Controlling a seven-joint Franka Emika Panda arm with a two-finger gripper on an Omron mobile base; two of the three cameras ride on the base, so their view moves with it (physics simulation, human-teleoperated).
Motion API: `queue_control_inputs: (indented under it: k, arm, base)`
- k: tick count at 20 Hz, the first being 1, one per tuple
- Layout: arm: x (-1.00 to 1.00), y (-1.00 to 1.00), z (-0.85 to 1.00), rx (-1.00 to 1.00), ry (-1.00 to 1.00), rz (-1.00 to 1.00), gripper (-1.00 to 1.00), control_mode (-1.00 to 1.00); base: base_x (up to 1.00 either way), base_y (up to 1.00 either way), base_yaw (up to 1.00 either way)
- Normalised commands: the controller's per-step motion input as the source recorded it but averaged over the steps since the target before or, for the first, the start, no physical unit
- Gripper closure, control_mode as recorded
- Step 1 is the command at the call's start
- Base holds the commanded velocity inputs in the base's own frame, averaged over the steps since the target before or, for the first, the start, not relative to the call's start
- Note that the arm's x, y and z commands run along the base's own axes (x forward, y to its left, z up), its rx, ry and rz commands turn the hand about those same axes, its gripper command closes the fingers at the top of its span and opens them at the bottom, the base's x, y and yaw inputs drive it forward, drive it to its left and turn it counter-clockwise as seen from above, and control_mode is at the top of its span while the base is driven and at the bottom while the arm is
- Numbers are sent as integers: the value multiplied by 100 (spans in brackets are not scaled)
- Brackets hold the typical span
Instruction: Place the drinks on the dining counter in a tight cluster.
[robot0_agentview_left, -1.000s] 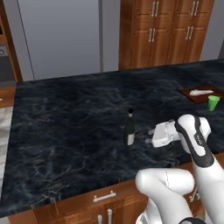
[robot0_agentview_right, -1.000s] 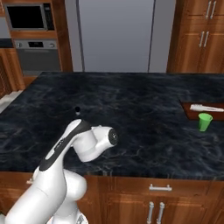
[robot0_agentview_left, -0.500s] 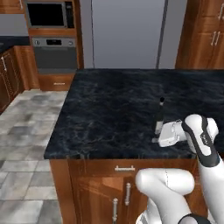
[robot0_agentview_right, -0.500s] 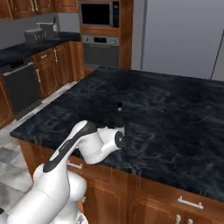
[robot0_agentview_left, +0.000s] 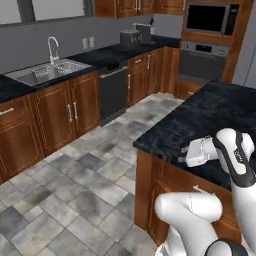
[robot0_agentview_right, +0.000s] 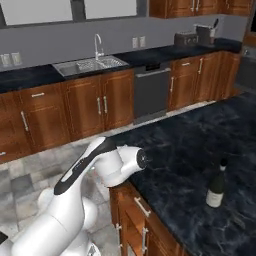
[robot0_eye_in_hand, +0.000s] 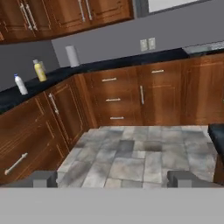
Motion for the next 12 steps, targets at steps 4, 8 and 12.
queue_control_inputs:
  k: [4, 8, 12]
  arm:
    - [0, 0, 0, 0, 0, 0, -100, 100]
    - [0, 0, 0, 0, 0, 0, -100, 100]
    - [0, 0, 0, 0, 0, 0, -100, 100]
  base:
    - [-5, 9, 86]
    - [19, -2, 56]
    - [44, -42, 24]
